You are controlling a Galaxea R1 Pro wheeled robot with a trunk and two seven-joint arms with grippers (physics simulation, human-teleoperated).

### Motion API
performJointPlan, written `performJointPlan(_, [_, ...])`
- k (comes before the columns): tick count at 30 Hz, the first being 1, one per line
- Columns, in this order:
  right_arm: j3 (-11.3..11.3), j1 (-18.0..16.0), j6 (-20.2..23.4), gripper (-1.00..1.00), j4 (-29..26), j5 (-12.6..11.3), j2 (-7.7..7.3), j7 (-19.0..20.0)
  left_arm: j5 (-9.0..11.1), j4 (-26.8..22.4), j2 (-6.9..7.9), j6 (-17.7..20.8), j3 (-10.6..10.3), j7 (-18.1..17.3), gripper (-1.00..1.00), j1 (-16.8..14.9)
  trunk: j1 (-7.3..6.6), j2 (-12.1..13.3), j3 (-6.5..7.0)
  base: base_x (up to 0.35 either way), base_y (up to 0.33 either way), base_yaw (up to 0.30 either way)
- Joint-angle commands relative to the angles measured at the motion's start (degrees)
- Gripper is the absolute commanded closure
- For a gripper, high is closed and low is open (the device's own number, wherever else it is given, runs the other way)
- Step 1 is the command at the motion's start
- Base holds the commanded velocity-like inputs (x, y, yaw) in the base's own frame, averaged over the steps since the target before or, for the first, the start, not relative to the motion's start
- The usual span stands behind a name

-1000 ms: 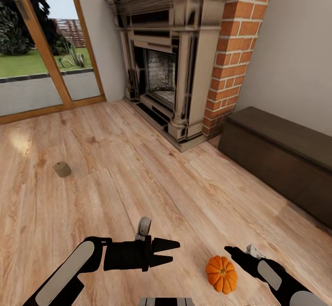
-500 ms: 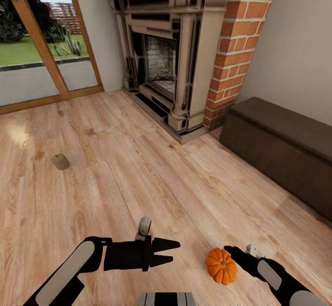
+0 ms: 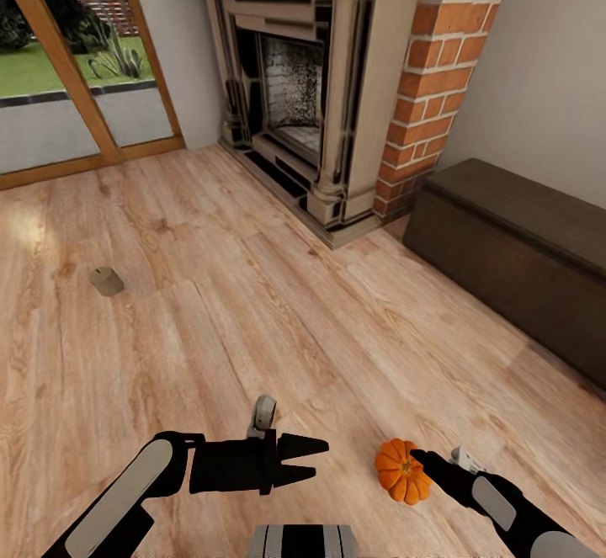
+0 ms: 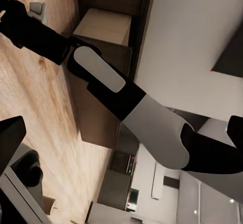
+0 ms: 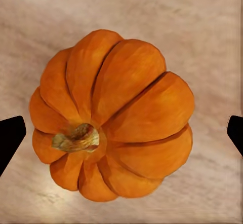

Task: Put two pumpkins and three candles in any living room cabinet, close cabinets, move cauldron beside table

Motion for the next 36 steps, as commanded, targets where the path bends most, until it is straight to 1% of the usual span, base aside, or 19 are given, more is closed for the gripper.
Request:
performJointPlan(1, [0.2,0.0,0.3,-1.0,0.0,-0.2,-0.2,1.2,0.4,0.0,0.03,0.0,-0.1,0.3,-1.0,0.0,0.01,0.0,-0.27,0.0,0.0,0.0])
performJointPlan(2, [0.2,0.0,0.4,-1.0,0.1,-0.2,-0.31,2.6,0.4,0.0,0.05,0.0,-0.1,0.3,-1.0,0.0,0.04,0.0,-0.49,0.0,0.0,0.0])
performJointPlan(5, [0.2,0.0,0.6,-1.0,0.2,-0.4,-0.49,7.0,0.4,0.0,0.08,0.0,-0.1,0.3,-1.0,0.0,0.04,0.0,-0.49,0.0,0.0,0.0])
performJointPlan(8, [0.1,0.0,0.7,-1.0,0.3,-0.5,-0.54,8.7,0.5,0.0,0.04,0.1,-0.1,0.3,-1.0,0.0,0.04,0.0,-0.49,0.0,0.0,0.0])
performJointPlan(14, [0.1,0.0,0.8,-1.0,0.3,-0.5,-0.55,9.0,0.4,-0.1,0.07,0.0,-0.1,0.3,-1.0,0.0,0.04,0.0,-0.49,0.0,0.0,0.0])
performJointPlan(30, [0.1,0.0,0.8,-1.0,0.3,-0.5,-0.55,8.9,0.4,-0.1,0.04,0.1,-0.1,0.3,-1.0,0.0,0.45,-0.3,-4.03,0.0,0.0,0.0])
performJointPlan(36, [0.1,0.0,0.8,-1.0,0.3,-0.5,-0.55,8.9,0.4,-0.1,0.05,0.0,-0.1,0.3,-1.0,0.0,0.45,-0.3,-4.03,0.0,0.0,0.0])
